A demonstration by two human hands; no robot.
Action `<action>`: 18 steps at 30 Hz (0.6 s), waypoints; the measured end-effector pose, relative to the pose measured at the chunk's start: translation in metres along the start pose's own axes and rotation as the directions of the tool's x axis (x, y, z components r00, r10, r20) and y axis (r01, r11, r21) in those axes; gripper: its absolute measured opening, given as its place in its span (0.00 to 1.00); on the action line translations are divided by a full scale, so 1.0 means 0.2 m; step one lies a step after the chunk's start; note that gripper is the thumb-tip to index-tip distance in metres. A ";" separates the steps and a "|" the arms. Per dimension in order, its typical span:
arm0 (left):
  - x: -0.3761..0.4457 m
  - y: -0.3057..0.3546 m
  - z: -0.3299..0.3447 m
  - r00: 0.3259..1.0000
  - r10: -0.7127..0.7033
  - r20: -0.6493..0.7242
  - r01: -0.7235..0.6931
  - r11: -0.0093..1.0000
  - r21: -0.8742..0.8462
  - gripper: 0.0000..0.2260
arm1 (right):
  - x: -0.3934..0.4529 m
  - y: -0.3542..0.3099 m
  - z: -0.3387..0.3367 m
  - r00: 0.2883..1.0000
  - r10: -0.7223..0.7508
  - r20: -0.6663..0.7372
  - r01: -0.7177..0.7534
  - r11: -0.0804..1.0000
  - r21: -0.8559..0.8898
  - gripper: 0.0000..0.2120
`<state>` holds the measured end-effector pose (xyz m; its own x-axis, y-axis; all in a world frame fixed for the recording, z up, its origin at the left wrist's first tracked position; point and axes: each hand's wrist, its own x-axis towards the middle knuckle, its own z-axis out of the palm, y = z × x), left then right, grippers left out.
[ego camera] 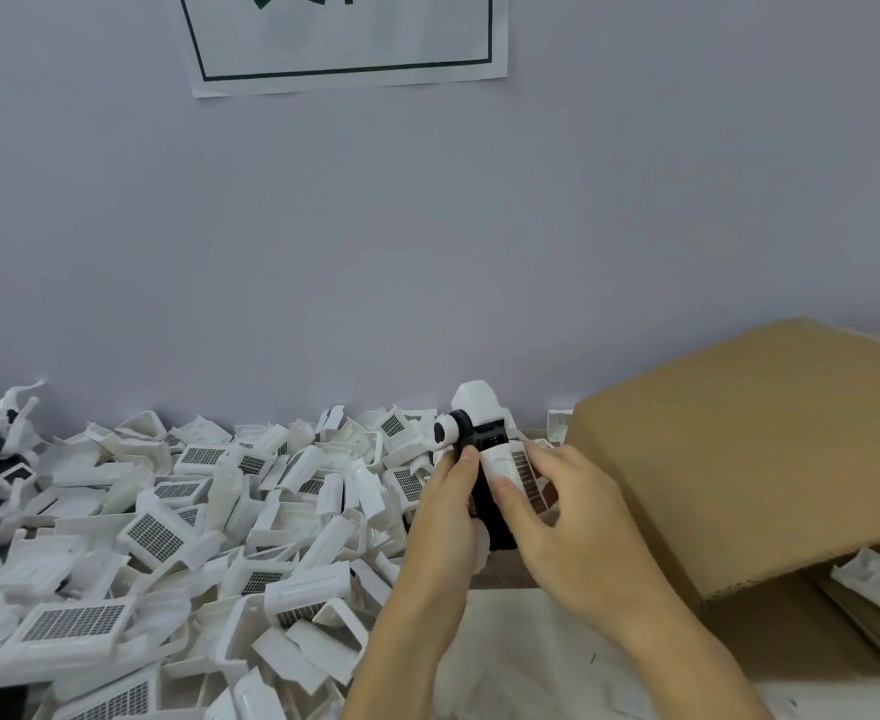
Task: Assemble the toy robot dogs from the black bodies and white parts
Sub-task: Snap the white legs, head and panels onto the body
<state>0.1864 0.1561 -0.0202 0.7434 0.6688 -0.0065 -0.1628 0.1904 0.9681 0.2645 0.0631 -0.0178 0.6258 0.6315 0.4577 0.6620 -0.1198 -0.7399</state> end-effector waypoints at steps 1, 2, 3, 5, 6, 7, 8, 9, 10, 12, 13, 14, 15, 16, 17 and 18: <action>0.00 0.00 0.00 1.000 -0.013 0.002 0.013 1.000 -0.016 0.18 | 0.00 0.00 0.00 1.000 -0.007 -0.024 0.007 1.000 -0.004 0.09; 0.00 -0.01 0.00 1.000 -0.027 0.008 0.027 0.999 -0.027 0.20 | 0.00 -0.01 0.00 0.998 -0.015 -0.057 0.015 1.000 -0.012 0.09; -0.01 -0.01 0.01 0.999 -0.038 0.023 0.039 0.999 -0.030 0.22 | 0.00 -0.02 0.00 0.995 -0.021 -0.093 0.019 1.000 -0.024 0.08; -0.01 -0.01 0.02 0.996 -0.039 0.082 0.040 0.999 -0.014 0.24 | 0.00 -0.03 0.01 0.987 -0.024 -0.157 0.017 0.999 -0.045 0.07; -0.01 -0.01 0.02 0.993 -0.026 0.112 0.028 0.999 -0.020 0.24 | -0.01 -0.04 0.02 0.984 -0.021 -0.174 0.011 0.998 -0.054 0.07; -0.02 -0.01 0.02 0.990 -0.016 0.139 0.019 1.000 -0.024 0.25 | -0.01 -0.04 0.02 0.983 -0.017 -0.180 0.005 0.998 -0.066 0.08; -0.01 -0.02 0.02 0.989 -0.009 0.150 0.010 1.000 -0.007 0.26 | -0.01 -0.04 0.03 0.984 -0.014 -0.179 0.000 0.997 -0.079 0.09; -0.02 -0.02 0.02 0.990 0.004 0.143 -0.007 1.000 0.017 0.24 | -0.01 -0.04 0.03 0.985 -0.014 -0.172 -0.001 0.996 -0.090 0.11; -0.03 -0.01 0.02 0.991 0.027 0.133 -0.033 0.999 0.042 0.20 | -0.01 -0.04 0.03 0.987 -0.015 -0.159 0.000 0.996 -0.094 0.14; -0.02 -0.02 0.01 0.994 0.052 0.100 -0.059 0.996 0.063 0.14 | -0.01 -0.05 0.03 0.994 -0.017 -0.104 0.005 0.994 -0.110 0.20; -0.02 -0.02 0.01 0.995 0.054 0.078 -0.059 0.997 0.058 0.13 | -0.02 -0.05 0.03 0.997 -0.017 -0.070 0.008 0.992 -0.125 0.22; -0.01 -0.02 0.00 0.997 0.056 0.054 -0.058 0.997 0.048 0.12 | -0.02 -0.05 0.03 0.999 -0.017 -0.044 0.011 0.991 -0.134 0.22; -0.01 -0.01 0.00 0.998 0.055 0.033 -0.057 0.998 0.040 0.10 | -0.02 -0.06 0.04 0.999 -0.019 -0.034 0.015 0.991 -0.133 0.19; 0.00 -0.01 -0.01 0.998 0.056 0.016 -0.057 0.998 0.034 0.10 | -0.02 -0.06 0.04 0.999 -0.024 -0.043 0.018 0.992 -0.127 0.16; -0.01 -0.01 0.00 0.998 0.056 0.002 -0.056 0.998 0.028 0.10 | -0.02 -0.06 0.05 0.997 -0.030 -0.066 0.022 0.993 -0.120 0.13; -0.01 0.00 0.00 0.998 0.057 0.000 -0.057 0.998 0.022 0.10 | -0.02 -0.07 0.06 0.995 -0.033 -0.093 0.023 0.993 -0.114 0.12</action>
<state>0.1857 0.1545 -0.0210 0.7331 0.6784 0.0483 -0.1903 0.1363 0.9722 0.2479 0.0704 -0.0151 0.6389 0.5614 0.5260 0.7188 -0.1919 -0.6683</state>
